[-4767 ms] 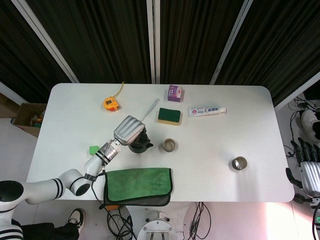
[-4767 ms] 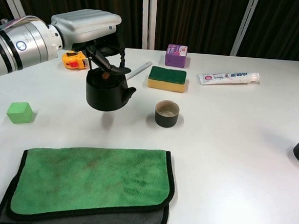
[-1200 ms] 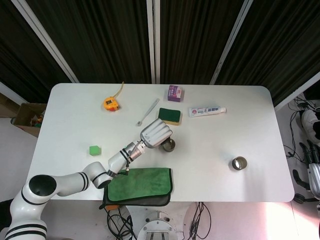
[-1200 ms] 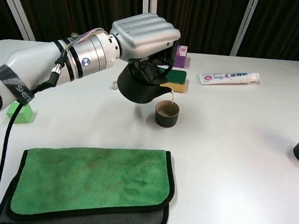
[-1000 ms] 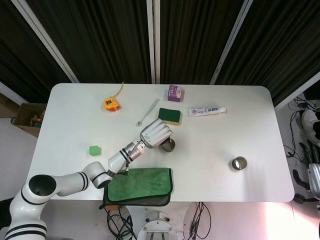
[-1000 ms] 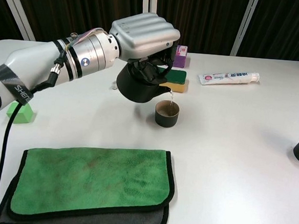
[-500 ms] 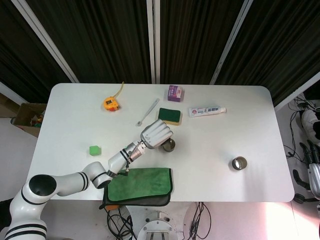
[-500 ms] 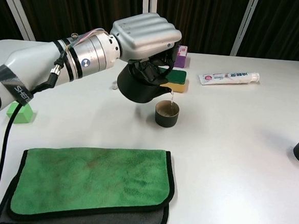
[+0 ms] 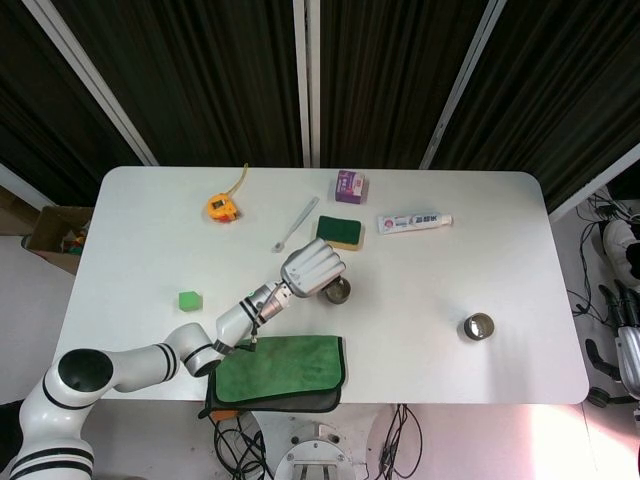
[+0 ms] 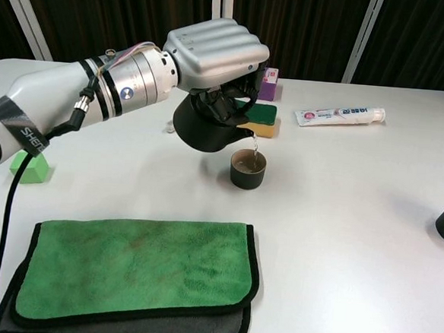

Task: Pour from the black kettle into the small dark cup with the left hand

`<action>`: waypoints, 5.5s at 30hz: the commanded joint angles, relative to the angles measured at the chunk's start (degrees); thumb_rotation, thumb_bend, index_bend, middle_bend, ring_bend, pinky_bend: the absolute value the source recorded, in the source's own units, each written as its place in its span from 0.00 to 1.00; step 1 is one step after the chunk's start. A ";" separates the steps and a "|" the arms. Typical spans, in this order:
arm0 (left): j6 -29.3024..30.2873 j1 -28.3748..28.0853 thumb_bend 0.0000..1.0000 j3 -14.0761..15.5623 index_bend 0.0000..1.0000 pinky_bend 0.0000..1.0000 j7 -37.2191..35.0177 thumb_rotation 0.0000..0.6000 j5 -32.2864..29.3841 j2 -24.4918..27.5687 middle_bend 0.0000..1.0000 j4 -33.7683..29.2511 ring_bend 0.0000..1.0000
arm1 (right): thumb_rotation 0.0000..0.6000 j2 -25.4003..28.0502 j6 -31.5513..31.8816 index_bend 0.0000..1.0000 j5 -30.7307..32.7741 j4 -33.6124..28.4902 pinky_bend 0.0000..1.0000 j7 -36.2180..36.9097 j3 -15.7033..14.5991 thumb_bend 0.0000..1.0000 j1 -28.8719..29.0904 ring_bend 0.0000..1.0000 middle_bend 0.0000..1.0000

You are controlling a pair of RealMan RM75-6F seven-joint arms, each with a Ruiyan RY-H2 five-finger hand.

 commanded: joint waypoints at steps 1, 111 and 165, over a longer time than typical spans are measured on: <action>0.03 -0.05 0.26 0.05 1.00 0.85 0.10 1.00 0.10 -0.05 1.00 0.13 0.99 | 1.00 -0.02 -0.11 0.00 0.08 0.05 0.00 -0.02 0.02 0.36 0.04 0.00 0.00; 8.46 10.95 0.26 0.70 1.00 0.85 -17.49 1.00 -3.83 3.65 1.00 0.24 0.99 | 1.00 1.12 0.52 0.00 -0.76 -3.86 0.00 -3.18 0.84 0.36 1.28 0.00 0.00; 12.87 19.49 0.26 5.48 1.00 0.85 -37.66 1.00 0.82 -4.85 1.00 24.76 0.98 | 1.00 0.81 -0.28 0.00 -0.74 -5.40 0.00 -5.96 -0.04 0.36 1.77 0.00 0.00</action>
